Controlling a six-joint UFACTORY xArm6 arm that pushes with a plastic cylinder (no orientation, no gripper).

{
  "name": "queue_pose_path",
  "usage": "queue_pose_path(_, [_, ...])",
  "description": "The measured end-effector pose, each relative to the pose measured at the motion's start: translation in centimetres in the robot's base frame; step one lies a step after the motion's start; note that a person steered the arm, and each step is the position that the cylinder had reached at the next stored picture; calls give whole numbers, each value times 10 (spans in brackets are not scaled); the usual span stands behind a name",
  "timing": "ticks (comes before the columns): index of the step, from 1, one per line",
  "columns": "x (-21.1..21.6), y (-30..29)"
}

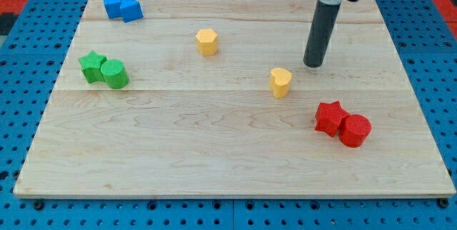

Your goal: Move the yellow heart to the bottom of the yellow hexagon

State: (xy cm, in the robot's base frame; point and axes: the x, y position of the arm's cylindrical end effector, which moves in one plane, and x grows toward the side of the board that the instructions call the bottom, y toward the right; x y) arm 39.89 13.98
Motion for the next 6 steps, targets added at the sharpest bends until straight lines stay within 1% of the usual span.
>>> queue_pose_path(1, [22,-9])
queue_pose_path(2, [30,-31])
queue_pose_path(3, [30,-123])
queue_pose_path(4, [28,-148])
queue_pose_path(5, [50,-95])
queue_pose_path(6, [64,-132])
